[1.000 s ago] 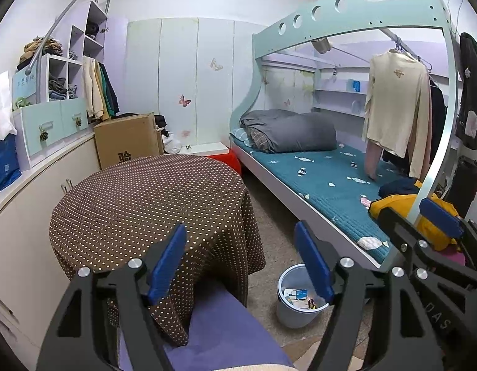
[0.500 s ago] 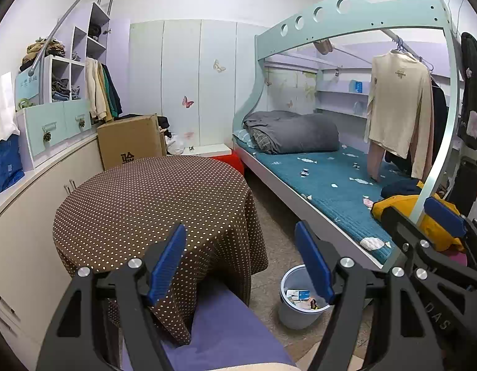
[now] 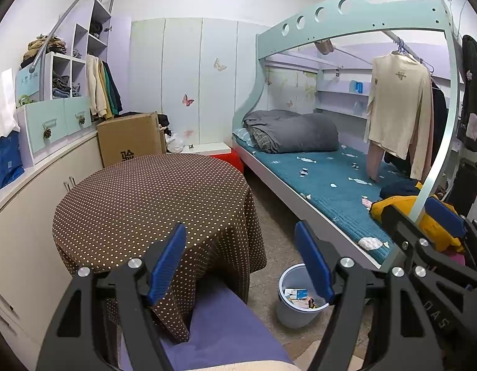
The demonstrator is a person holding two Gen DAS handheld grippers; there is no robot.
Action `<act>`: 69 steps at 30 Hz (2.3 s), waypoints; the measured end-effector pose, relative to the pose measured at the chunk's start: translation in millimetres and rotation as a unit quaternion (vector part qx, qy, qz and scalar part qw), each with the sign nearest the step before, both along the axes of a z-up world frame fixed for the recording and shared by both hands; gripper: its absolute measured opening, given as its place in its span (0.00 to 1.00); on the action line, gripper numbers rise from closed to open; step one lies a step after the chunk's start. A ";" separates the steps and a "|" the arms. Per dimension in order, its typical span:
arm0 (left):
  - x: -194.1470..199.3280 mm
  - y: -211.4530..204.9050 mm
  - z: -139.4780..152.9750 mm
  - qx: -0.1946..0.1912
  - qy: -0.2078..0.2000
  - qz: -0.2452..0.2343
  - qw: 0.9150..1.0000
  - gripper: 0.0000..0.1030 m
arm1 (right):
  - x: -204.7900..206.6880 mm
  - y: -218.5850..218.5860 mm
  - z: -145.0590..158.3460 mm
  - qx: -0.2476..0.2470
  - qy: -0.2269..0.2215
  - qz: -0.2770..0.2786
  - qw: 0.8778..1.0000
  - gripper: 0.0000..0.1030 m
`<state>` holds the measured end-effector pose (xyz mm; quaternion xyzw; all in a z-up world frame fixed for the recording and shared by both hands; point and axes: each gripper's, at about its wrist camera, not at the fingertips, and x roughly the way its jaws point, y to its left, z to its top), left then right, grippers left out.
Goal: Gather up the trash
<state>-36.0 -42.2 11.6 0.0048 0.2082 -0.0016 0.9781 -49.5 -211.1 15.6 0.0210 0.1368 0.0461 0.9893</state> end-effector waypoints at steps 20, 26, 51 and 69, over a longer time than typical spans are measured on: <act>0.0 2.6 2.6 0.007 0.010 0.012 1.000 0.69 | 2.2 2.4 -1.3 0.001 0.005 -0.004 1.000 0.73; 0.3 3.6 3.2 0.008 0.009 0.013 1.000 0.69 | 3.1 2.6 -2.5 0.004 0.006 -0.001 1.000 0.73; -0.9 2.9 2.8 0.012 0.013 0.016 1.000 0.69 | 3.7 4.0 -2.7 0.006 0.010 0.002 1.000 0.73; -0.7 4.7 0.3 0.013 0.015 0.019 1.000 0.70 | 3.2 5.4 -3.4 0.006 0.011 0.002 1.000 0.73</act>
